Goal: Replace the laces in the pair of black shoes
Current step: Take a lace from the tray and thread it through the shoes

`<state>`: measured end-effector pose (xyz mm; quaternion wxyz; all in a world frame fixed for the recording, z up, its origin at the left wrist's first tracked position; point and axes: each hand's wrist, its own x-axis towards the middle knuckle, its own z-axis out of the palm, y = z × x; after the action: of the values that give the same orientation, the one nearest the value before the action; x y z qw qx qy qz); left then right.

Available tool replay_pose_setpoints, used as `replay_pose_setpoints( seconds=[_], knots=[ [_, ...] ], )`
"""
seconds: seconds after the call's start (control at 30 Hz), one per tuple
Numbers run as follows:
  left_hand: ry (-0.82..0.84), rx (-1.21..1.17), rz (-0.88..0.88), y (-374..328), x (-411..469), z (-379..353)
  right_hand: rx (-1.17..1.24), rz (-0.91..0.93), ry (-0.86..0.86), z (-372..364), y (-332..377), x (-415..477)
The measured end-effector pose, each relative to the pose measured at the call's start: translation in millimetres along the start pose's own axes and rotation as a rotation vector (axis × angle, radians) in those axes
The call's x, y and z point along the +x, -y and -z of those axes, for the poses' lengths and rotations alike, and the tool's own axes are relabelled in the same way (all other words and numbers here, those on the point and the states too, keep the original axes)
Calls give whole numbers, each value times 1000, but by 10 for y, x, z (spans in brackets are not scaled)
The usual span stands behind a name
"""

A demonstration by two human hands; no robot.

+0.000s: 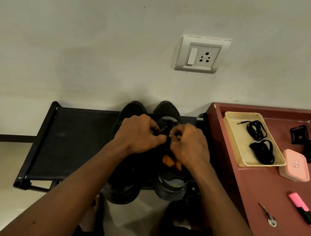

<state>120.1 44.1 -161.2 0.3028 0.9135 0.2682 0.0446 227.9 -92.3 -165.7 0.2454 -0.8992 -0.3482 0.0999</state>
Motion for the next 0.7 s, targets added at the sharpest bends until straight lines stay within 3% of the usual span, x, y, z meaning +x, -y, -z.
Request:
replay_pose_setpoints(
  seconds=[0.33, 0.6, 0.7],
  knots=[
    [28, 59, -32, -4, -12, -6, 340, -249, 49, -176, -48, 46],
    [60, 20, -79, 42, -2, 2, 280, -148, 54, -160, -44, 74],
    [-16, -49, -70, 58, -2, -18, 321, -167, 83, -141, -63, 84]
  ],
)
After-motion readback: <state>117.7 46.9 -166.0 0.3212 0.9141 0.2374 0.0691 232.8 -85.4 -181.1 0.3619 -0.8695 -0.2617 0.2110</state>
